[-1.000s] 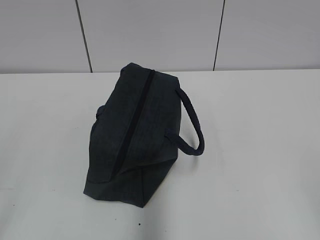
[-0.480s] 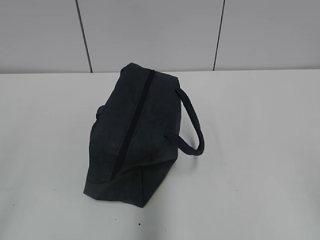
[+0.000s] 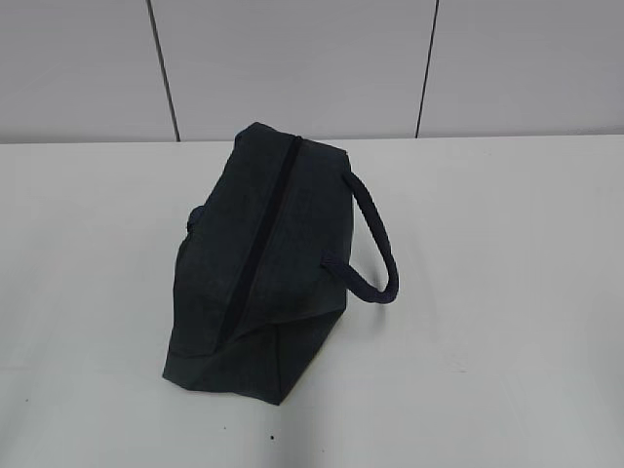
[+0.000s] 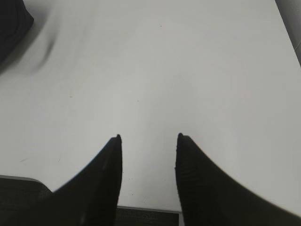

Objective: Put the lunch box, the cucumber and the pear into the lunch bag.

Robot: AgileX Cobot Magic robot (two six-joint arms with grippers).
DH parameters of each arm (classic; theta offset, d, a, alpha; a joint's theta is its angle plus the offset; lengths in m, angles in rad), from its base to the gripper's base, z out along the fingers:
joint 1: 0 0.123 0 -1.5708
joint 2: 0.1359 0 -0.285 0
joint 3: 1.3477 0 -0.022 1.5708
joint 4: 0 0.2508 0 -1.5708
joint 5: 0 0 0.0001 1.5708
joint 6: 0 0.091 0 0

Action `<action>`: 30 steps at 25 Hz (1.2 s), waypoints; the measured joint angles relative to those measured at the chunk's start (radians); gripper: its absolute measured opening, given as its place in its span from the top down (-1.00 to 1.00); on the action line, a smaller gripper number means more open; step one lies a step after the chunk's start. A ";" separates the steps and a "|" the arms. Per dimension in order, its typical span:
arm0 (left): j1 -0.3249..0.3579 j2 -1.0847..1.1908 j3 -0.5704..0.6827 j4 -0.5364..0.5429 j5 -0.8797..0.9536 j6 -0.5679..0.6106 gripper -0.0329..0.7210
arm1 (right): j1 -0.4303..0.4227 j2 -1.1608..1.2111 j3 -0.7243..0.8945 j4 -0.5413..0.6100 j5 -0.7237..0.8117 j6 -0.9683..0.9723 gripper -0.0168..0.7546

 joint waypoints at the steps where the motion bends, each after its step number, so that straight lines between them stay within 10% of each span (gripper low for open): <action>1: 0.000 0.000 0.000 0.000 0.000 0.000 -0.24 | 0.000 0.000 0.000 0.000 0.000 0.000 0.15; 30: 0.000 0.000 0.000 0.049 0.000 0.000 -0.24 | 0.000 0.000 0.000 0.000 0.000 0.000 0.15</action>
